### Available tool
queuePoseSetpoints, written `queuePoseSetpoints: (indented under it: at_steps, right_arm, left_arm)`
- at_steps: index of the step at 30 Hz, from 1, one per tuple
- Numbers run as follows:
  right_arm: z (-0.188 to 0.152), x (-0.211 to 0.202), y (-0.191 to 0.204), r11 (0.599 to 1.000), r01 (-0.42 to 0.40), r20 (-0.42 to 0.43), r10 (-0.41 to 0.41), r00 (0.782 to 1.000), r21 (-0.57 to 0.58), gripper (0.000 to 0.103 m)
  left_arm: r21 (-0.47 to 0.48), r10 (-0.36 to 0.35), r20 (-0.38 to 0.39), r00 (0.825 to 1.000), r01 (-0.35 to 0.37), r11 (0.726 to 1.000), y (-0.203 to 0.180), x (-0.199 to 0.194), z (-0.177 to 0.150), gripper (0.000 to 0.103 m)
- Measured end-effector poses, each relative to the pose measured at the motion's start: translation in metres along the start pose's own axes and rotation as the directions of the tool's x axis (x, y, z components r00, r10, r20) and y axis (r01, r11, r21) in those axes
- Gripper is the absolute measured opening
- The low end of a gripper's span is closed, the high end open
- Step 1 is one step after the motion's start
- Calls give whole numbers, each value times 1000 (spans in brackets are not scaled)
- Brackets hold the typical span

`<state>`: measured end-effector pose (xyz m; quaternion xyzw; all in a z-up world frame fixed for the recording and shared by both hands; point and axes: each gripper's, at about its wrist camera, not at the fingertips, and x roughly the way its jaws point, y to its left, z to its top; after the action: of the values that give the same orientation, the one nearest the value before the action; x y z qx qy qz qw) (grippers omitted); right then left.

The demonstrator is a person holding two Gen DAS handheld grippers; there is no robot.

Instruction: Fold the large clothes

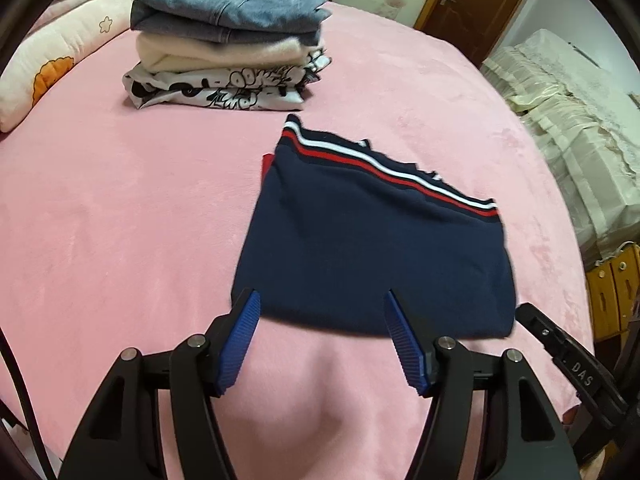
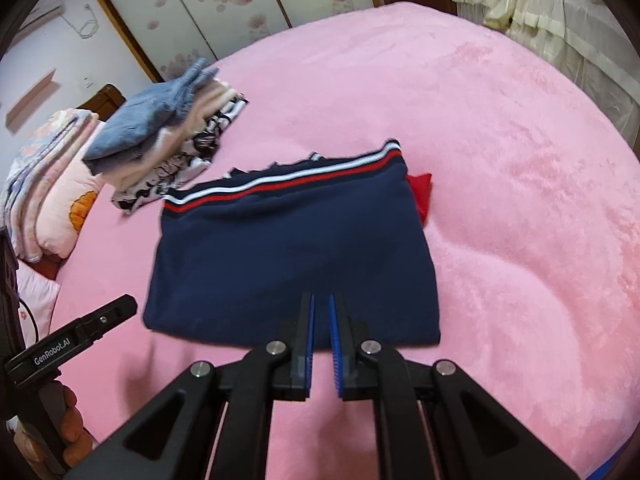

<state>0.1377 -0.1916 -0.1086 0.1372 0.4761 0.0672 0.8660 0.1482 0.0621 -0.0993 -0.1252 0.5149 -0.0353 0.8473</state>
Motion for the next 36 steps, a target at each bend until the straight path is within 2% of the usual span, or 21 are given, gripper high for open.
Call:
queuePoseSetpoints:
  at_steps: [3,7,9,13,14,17,19,23,24,28,33,36]
  right_arm:
    - [-6,-18,14,999,-3,31,5,999,-42,8]
    - [-17,-35,31,995,-2,86,11,996,-101,8]
    - [-23,-40,35,993,-8,125,23,992,-120,8]
    - [-34,-39,38,991,-30,180,54,982,-132,9]
    - [-37,-35,38,991,-32,181,56,982,-132,9]
    - [-40,-21,39,990,-33,155,55,986,-139,9]
    - [-41,-10,38,989,-35,138,56,989,-144,9]
    - [-42,6,36,989,-48,123,66,990,-143,9]
    - [-40,11,35,988,-49,118,66,991,-144,9]
    - [-35,27,32,989,-50,107,65,992,-138,9]
    - [-26,44,27,991,-52,101,64,993,-122,9]
    - [-21,52,28,991,-47,100,59,993,-125,9]
  left_arm:
    - [-3,-46,18,999,46,999,-2,-17,-7,63]
    - [-53,-169,16,985,170,984,1,-24,-20,63]
    - [-100,-245,29,969,247,964,8,-19,-29,63]
    - [-181,-329,6,944,325,928,18,10,-43,63]
    - [-207,-337,-9,942,328,922,22,20,-47,63]
    - [-294,-395,-32,918,369,882,34,52,-58,63]
    - [-329,-423,-26,906,392,859,39,66,-62,63]
    - [-377,-467,59,882,453,808,51,87,-61,63]
    - [-375,-470,84,879,465,802,52,88,-58,63]
    - [-346,-459,157,874,484,804,52,95,-42,63]
    - [-308,-455,199,868,496,812,46,109,-22,63]
    - [-292,-436,212,875,483,826,46,110,-15,61]
